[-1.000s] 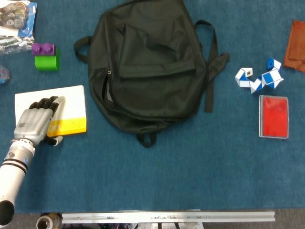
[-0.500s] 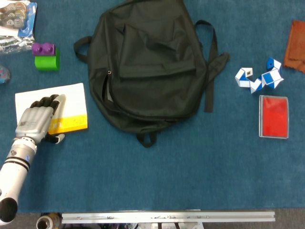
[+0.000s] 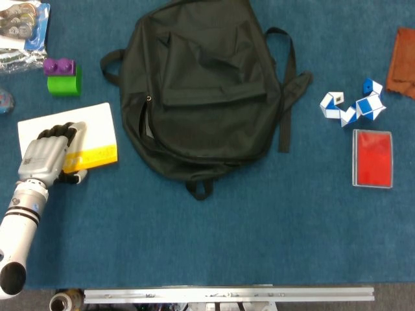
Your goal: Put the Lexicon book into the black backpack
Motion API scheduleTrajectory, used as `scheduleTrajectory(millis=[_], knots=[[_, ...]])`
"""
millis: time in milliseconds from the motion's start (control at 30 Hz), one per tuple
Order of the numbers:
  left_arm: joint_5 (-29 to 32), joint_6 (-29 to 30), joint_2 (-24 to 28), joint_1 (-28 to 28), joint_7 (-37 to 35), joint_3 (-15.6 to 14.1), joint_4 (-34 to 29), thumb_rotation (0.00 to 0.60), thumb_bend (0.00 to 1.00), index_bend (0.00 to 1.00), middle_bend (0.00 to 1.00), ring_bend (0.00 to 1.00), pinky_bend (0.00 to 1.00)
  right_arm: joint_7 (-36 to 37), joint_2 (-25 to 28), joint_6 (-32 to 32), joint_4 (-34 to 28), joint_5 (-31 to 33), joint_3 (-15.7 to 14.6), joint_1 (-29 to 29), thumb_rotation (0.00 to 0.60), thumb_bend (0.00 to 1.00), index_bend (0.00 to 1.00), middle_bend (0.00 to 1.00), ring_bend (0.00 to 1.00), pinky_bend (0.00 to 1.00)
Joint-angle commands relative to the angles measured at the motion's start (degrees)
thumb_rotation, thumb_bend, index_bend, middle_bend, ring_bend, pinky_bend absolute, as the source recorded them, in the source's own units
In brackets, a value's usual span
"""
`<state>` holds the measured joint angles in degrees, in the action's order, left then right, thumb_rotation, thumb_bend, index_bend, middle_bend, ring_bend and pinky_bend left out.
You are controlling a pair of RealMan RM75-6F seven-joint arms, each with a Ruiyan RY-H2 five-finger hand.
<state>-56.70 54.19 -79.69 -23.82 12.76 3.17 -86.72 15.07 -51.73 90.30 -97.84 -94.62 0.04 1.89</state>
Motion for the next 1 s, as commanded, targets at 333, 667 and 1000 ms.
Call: scheduleTrajectory(millis=[333,667,1000], knots=[[-0.23,3.84,-2.25,0.96,-0.14,1.08,3.9,0.6,0.51,0.29,0.27,0.22,0.18,0.14,0.16,-0.47,-0.2,0.39,0.05,0.03,0.6,0.15,0.26,0.35,0.25,0.42],[-2.33,9.02,-5.49,1.8,7.42,-0.54,9.09,0.6,0.49,0.38,0.38,0.29,0.41,0.61,0.5,-0.51,-0.58,0.55,0.08,-0.09,0.6,0.15,0.26,0.35,0.25,0.42],[-4.63,12.72,-5.96,3.22,8.87,-0.49,9.97,0.6,0.36,0.5,0.42,0.35,0.44,0.36,0.67,-0.69,-0.99,0.76,0.09,-0.19,0.6,0.17,0.26,0.36,0.25,0.42]])
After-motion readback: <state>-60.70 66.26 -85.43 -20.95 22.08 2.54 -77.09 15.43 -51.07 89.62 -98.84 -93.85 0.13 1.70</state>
